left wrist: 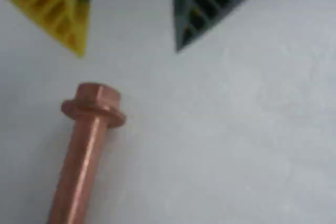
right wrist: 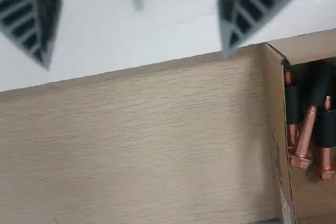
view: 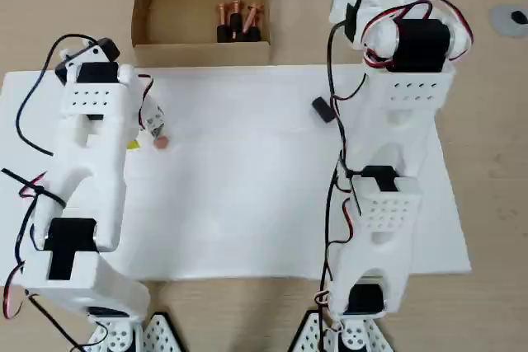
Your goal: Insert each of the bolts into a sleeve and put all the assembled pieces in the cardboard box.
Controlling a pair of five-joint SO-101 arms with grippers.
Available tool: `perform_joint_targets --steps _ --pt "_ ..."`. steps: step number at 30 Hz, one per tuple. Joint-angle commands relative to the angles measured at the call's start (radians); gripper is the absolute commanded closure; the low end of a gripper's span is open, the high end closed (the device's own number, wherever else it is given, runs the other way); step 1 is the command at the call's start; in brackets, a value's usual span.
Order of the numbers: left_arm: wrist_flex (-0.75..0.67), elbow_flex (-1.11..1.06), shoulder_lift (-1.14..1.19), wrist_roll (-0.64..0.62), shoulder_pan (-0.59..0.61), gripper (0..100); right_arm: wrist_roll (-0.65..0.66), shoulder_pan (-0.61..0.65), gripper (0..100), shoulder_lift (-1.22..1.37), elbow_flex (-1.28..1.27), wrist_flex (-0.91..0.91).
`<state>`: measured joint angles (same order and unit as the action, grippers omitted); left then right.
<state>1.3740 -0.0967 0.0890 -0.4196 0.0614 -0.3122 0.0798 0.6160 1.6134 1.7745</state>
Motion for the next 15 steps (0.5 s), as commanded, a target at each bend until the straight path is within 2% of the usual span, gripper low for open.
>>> perform_joint_targets --steps 1,6,15 --pt "-0.028 -0.002 -0.005 -0.006 0.002 88 -0.011 -0.018 74.9 -0.058 0.041 0.012" --pt "-0.029 -0.002 0.031 -0.006 0.0 88 -0.011 -0.016 74.9 -0.058 0.041 0.012" --pt "-0.057 0.038 0.343 -0.006 0.0 88 -0.011 -0.019 74.9 -0.058 0.041 0.012"
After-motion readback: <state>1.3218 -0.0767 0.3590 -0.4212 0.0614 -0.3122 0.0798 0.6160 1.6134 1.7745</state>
